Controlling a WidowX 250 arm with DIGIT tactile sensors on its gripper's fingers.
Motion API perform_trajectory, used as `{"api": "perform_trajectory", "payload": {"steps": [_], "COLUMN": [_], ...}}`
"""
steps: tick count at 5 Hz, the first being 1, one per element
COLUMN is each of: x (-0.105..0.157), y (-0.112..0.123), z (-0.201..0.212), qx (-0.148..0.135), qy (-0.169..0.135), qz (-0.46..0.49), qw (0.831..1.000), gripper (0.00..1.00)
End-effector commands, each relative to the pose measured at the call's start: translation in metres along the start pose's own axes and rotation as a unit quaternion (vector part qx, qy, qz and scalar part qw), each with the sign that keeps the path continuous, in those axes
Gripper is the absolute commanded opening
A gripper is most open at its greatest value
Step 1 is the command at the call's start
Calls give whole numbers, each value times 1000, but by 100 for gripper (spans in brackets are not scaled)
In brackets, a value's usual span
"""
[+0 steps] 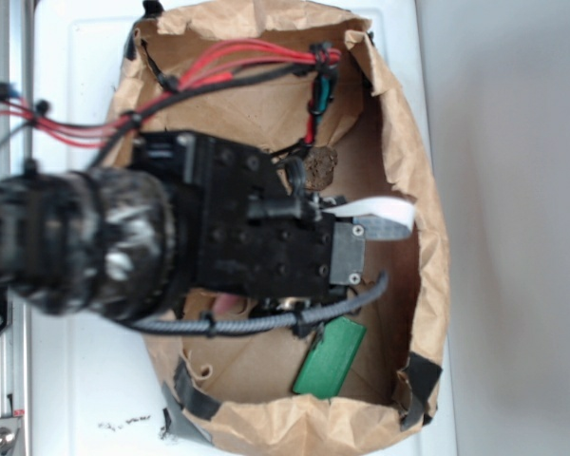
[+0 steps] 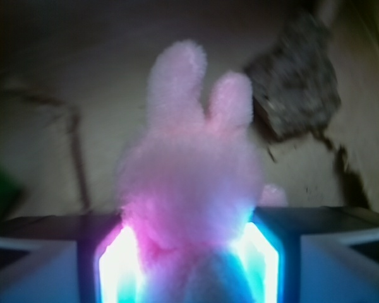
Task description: Grab the pink bunny.
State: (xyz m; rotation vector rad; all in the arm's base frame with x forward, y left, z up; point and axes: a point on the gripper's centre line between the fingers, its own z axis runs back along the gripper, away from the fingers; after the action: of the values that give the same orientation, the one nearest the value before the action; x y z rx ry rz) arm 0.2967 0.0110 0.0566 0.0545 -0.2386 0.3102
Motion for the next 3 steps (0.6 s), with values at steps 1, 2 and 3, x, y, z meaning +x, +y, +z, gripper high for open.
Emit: {"api": "perform_trajectory", "payload": {"steps": [1, 2, 3], "x": [14, 11, 12], "y": [0, 9, 22], "z": [68, 94, 113], "qx": [-2, 17, 77], "qy": [-29, -27, -45], "qz": [-54, -63, -43], "qw": [998, 998, 995], "gripper": [0, 0, 0]}}
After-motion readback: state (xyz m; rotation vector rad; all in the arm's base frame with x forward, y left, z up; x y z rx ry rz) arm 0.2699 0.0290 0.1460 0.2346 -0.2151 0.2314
